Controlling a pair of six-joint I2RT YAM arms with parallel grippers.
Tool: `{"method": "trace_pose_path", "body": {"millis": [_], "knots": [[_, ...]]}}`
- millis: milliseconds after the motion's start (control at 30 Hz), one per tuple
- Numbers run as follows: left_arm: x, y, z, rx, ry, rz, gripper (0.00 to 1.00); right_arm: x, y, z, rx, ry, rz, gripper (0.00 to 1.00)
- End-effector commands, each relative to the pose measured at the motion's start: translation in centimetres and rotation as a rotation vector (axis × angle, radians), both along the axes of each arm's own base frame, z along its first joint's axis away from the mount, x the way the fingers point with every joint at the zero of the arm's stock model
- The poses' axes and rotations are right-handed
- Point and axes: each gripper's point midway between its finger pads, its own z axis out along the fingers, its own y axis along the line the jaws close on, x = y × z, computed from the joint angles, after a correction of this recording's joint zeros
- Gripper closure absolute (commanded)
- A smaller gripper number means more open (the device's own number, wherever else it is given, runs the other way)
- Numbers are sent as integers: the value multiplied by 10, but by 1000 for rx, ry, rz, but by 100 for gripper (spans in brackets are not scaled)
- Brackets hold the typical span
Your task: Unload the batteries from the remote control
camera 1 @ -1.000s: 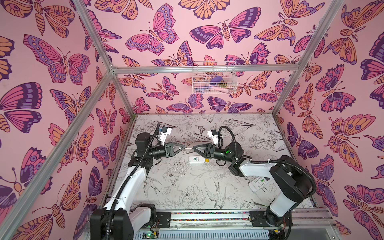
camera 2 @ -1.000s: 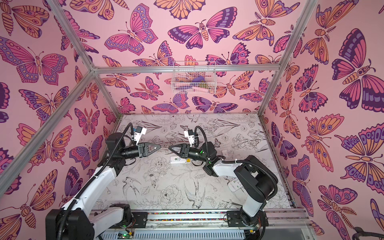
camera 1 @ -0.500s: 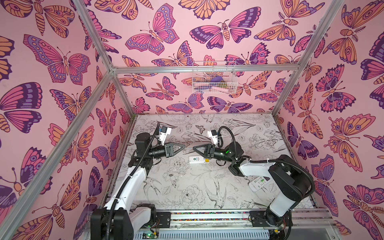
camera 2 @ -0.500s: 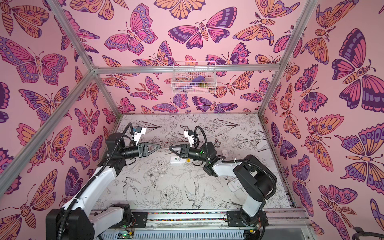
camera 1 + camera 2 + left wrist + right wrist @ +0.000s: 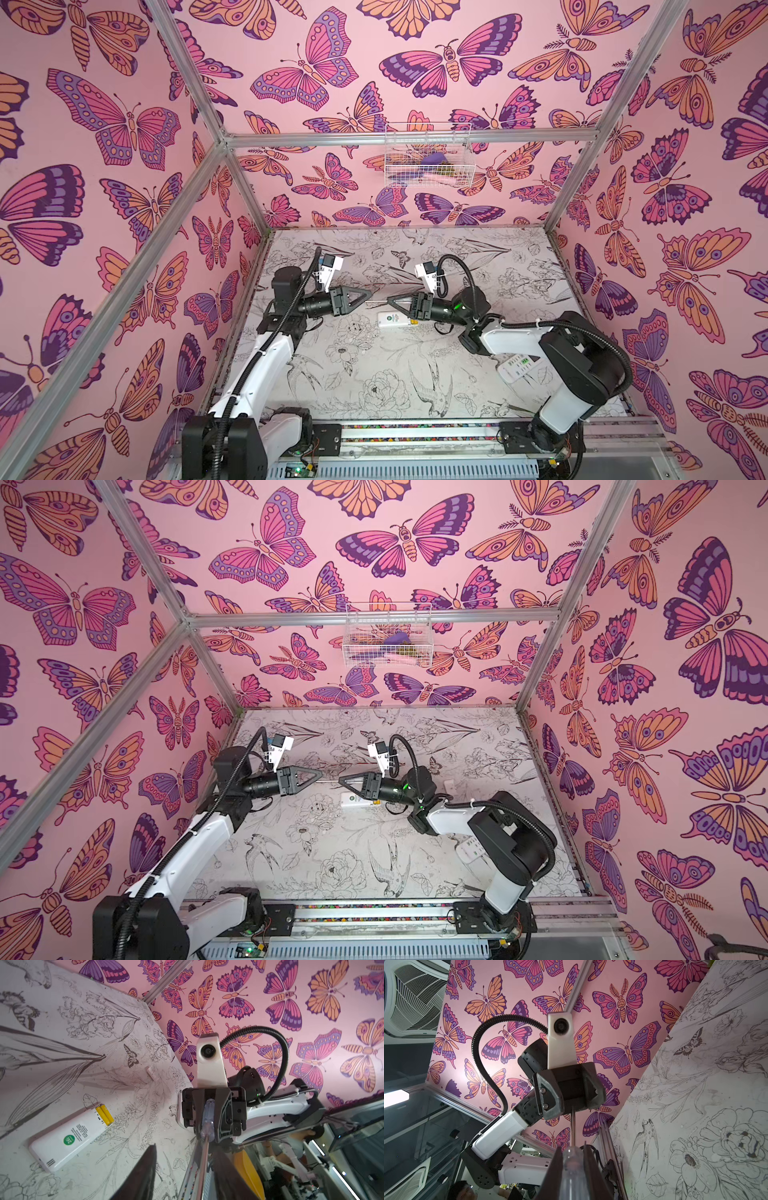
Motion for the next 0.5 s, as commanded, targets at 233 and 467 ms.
{"method": "trace_pose_path", "body": {"millis": [233, 467], "knots": [[6, 18, 9, 280, -217, 13, 30, -6, -67, -4, -384, -253, -159, 100], [23, 22, -4, 463, -399, -72, 9, 21, -120, -14, -570, -283, -266, 100]]}}
